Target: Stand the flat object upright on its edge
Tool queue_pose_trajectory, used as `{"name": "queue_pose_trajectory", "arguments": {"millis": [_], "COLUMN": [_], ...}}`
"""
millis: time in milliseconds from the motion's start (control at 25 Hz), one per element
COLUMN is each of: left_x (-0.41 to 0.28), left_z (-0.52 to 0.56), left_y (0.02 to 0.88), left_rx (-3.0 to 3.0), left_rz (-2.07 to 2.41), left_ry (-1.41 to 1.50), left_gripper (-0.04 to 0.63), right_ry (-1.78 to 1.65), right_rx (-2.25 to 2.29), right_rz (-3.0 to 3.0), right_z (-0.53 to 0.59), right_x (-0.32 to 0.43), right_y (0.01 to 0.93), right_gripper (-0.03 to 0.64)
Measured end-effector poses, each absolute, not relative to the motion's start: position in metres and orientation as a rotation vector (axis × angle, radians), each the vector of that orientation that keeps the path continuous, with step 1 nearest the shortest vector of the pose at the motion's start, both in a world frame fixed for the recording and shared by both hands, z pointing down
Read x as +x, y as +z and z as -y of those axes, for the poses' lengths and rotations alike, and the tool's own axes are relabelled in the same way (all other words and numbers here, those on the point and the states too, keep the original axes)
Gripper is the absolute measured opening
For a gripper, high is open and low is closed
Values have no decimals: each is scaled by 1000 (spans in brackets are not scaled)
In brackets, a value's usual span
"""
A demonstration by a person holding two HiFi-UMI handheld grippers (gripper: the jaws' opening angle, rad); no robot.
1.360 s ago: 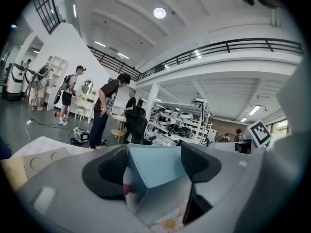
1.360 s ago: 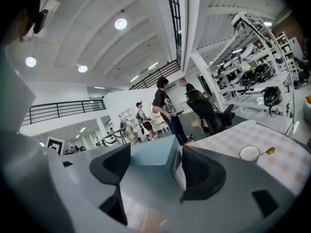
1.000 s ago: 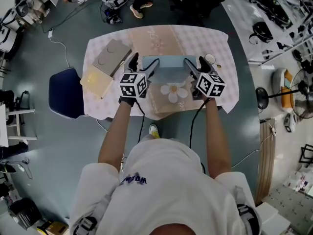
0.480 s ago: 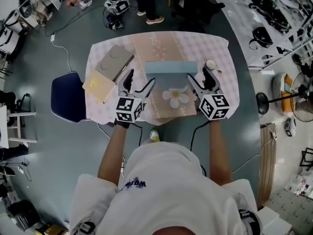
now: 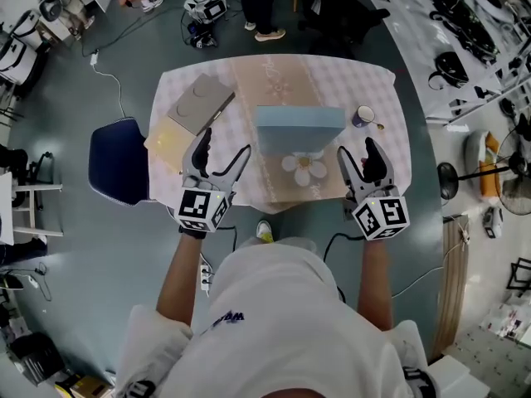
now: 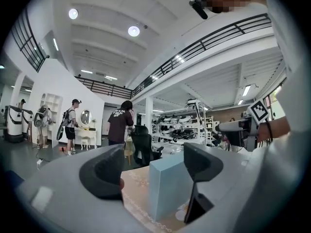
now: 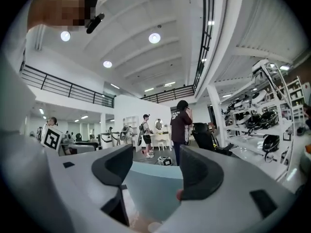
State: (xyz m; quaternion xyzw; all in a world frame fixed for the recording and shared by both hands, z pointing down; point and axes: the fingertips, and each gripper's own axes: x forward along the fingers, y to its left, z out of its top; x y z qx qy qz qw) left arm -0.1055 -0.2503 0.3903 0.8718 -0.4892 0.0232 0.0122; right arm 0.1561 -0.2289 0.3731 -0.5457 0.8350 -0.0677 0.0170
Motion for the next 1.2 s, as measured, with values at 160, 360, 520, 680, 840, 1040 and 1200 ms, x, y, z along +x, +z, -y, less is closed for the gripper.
{"name": "queue_pose_trajectory", "arguments": {"millis": [160,360,520,680,840,1040,1200], "left_x": [-102,-94,-92,-92,-96,-97,-95], "left_z": [256,251,253,251,250,244,240], "left_y": [387,385,383,382,383,379,379], "left_rx": [2725,2767,2772,2775,2778,2793,2800], "left_rz": [1509,1468,1463,1444,1436,1436,1425], "left_ry": [56,54,36,28,16,7,25], "left_gripper": [374,365,353,333,305,250,217], "right_ry": [-251,-198,-182,-159,-141,-115,-107], "right_rx": [-1691,-1709,-1727,-1763,-1783,-1810,-1834], "right_rz": [-2563,-2570,-2563,-2545,-2545,-2565,-2559], "right_z": [230,226,225,224,222,214,208], "right_x": [146,143,146,149,149,151,160], "right_y": [381,376,374,369,370,368,365], "right_gripper": [299,288,272,242,210,179,135]}}
